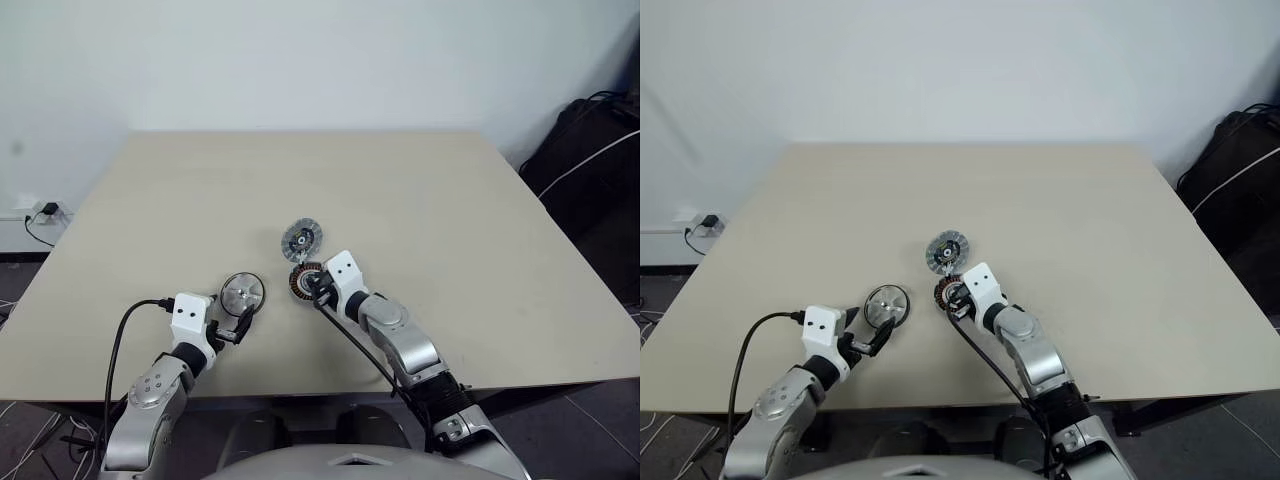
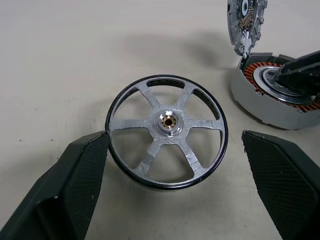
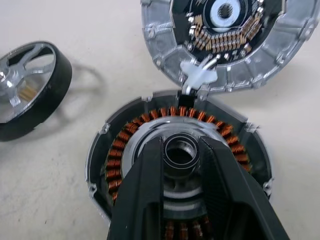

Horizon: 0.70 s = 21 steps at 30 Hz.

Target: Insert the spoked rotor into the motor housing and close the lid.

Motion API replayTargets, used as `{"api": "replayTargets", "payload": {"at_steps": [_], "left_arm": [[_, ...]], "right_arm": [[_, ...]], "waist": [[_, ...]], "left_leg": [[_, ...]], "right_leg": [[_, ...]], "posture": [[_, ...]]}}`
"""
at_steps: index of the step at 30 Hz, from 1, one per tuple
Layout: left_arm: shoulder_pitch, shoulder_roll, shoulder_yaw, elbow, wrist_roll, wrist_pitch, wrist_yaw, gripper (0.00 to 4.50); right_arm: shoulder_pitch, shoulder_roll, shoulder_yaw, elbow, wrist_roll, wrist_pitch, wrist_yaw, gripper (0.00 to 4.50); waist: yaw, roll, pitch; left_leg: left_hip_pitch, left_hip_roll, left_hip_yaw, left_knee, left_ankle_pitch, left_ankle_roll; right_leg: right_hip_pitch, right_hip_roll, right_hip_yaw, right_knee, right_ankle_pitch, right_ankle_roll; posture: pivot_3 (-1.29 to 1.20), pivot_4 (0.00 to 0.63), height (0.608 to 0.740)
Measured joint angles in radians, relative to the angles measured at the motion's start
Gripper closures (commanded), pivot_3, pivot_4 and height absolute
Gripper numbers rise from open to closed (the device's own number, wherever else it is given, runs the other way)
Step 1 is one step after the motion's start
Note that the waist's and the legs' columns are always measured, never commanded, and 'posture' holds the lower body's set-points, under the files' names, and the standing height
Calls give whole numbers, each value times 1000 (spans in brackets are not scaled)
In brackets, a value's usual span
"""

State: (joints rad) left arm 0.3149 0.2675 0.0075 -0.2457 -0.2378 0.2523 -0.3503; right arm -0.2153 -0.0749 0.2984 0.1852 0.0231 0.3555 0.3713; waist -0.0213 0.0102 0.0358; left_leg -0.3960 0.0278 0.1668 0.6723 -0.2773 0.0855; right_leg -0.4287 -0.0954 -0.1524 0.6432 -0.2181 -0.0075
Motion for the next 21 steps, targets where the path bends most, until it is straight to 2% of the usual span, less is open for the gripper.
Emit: {"api": "replayTargets", "payload": {"at_steps": [10, 18, 21], "left_arm": [[0, -4, 0, 0, 0, 0, 1, 0], [4, -9, 1, 0, 0, 0, 1, 0], [5, -10, 1, 0, 0, 0, 1, 0]], "right_arm": [[-3, 2, 0, 20, -1, -7, 9, 3816], [-3, 4, 0, 19, -4, -7, 13, 1234], [5, 0, -8, -9, 0, -4, 11, 1234]], "waist": [[-1, 0, 0], [-2, 0, 0], [-2, 0, 0]], "left_leg": [[0, 0, 0, 0, 0, 0], [0, 0, 0, 0, 0, 0], [0, 0, 0, 0, 0, 0]], "right_leg": [[0, 0, 0, 0, 0, 0], [0, 0, 0, 0, 0, 0], [0, 0, 0, 0, 0, 0]], "posture": [[0, 0, 740], [0, 0, 740], [0, 0, 740]]}}
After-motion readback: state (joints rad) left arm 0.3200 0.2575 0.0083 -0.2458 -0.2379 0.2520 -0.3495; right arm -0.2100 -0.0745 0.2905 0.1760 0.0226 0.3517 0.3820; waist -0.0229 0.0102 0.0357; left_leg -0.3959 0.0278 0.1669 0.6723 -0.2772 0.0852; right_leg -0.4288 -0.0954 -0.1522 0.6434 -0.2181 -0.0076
